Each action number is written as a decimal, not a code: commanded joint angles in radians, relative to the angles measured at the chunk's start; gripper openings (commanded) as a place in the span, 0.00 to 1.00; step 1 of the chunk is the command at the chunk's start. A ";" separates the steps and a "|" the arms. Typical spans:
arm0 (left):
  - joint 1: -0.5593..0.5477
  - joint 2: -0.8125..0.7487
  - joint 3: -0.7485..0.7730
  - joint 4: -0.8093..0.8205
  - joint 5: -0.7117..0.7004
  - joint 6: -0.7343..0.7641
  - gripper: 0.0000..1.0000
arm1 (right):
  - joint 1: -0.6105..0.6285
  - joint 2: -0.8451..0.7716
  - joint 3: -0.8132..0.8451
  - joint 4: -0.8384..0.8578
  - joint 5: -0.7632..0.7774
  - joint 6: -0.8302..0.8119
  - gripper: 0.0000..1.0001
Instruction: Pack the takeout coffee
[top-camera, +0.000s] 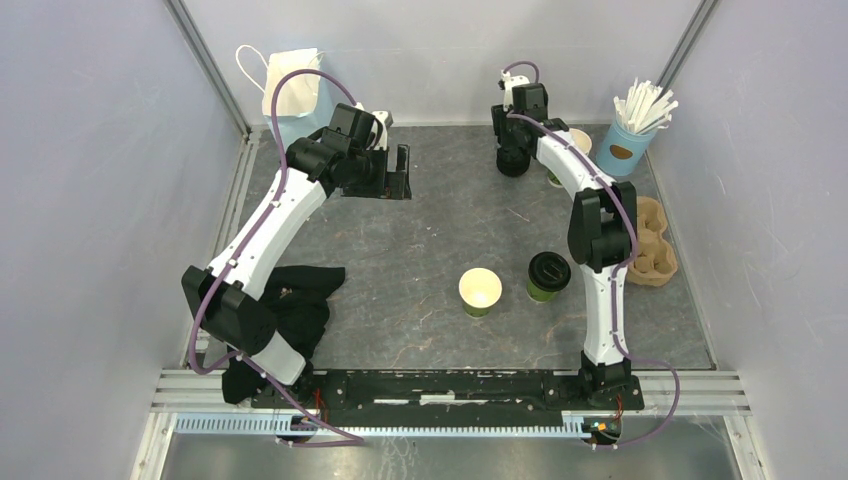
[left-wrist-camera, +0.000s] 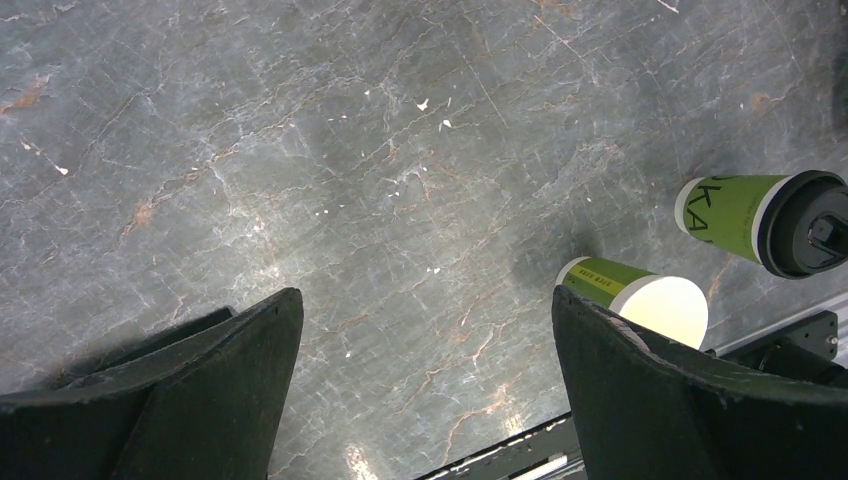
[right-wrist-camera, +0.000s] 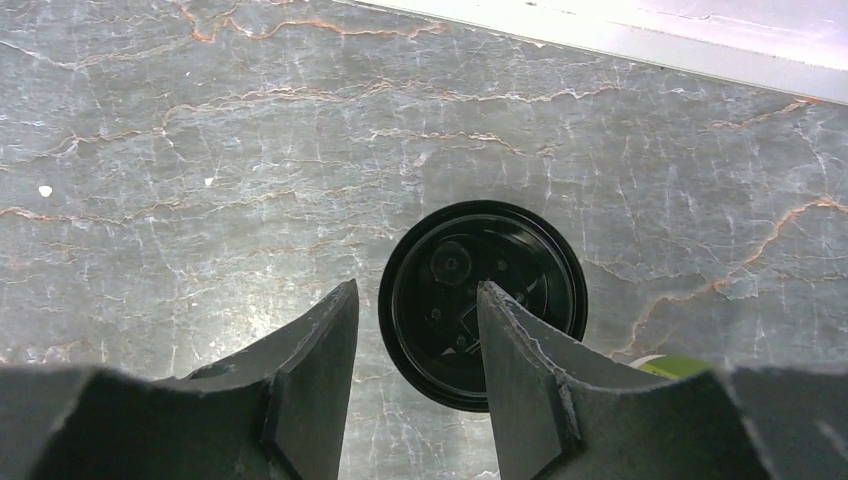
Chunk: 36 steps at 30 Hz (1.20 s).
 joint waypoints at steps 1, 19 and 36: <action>0.006 -0.018 0.013 0.013 0.011 0.037 1.00 | -0.001 0.029 0.047 0.035 -0.012 -0.026 0.51; 0.013 -0.014 0.018 0.010 0.000 0.041 1.00 | 0.020 0.075 0.048 0.035 -0.011 -0.019 0.37; 0.015 -0.017 0.016 0.010 0.002 0.041 1.00 | 0.019 0.087 0.052 0.036 0.023 -0.017 0.20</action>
